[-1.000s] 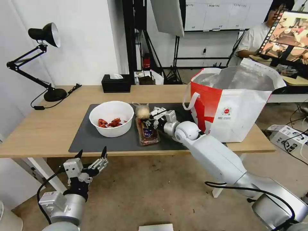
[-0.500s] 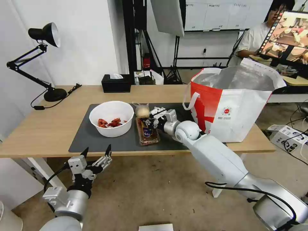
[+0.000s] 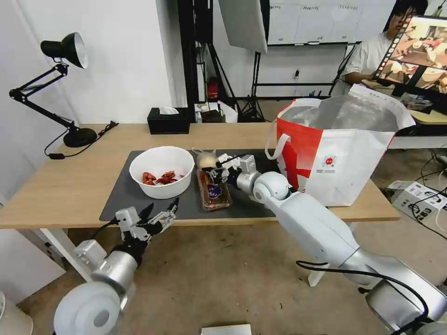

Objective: Pick up the trash from the table and place it into the takeout bag.

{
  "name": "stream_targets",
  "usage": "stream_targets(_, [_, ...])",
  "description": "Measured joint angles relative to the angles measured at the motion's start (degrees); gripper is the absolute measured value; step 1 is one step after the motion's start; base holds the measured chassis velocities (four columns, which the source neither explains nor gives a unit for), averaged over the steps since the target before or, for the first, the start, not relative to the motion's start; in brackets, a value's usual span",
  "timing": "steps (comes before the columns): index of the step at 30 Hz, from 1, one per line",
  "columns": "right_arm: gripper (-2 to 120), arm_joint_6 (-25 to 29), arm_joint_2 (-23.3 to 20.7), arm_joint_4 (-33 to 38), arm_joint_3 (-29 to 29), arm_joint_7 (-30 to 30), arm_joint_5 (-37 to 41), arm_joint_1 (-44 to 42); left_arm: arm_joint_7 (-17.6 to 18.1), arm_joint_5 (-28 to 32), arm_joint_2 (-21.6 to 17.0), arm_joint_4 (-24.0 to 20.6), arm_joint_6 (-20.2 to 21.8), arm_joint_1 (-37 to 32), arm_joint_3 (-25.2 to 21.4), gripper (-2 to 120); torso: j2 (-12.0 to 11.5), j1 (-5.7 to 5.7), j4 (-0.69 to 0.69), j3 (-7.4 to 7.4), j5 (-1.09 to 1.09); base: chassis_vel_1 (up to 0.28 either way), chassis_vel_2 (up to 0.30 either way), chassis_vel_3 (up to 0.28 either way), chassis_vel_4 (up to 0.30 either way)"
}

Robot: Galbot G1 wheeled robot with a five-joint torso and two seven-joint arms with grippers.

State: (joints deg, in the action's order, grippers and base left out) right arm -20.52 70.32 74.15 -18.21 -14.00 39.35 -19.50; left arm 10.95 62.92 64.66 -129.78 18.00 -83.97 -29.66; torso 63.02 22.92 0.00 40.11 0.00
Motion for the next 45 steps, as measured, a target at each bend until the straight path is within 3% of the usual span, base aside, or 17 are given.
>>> stream_targets(5, [0, -0.01, 0.61, -0.87, -0.54, -0.04, 0.07, 0.75, 2.24, 11.30, -1.23, 2.27, 3.99, 5.06, 1.03, 100, 0.00, 0.00, -0.01, 0.00, 0.00, 0.000, 0.000, 0.000, 0.000])
stream_targets(12, [0, -0.01, 0.54, -1.42, -0.90, -0.16, 0.18, 1.03, 2.30, 17.67, -1.85, 6.78, 5.46, 8.63, 2.60, 100, 0.00, 0.00, 0.01, 0.00, 0.01, 0.000, 0.000, 0.000, 0.000])
stream_targets(28, [0, -0.29, -1.04, 0.72, -0.02, 0.04, 1.02, -0.16, 4.77, 17.63, 0.02, 13.63, 4.60, 17.07, 9.54, 100, 0.01, 0.00, 0.00, 0.00, 0.01, 0.000, 0.000, 0.000, 0.000])
stream_targets(45, [0, -0.44, -1.58, 2.13, 0.43, 0.34, 1.28, -0.84, 6.75, 18.19, 0.79, 16.55, 4.90, 20.76, 13.05, 100, 0.01, 0.00, 0.00, 0.00, 0.01, 0.000, 0.000, 0.000, 0.000])
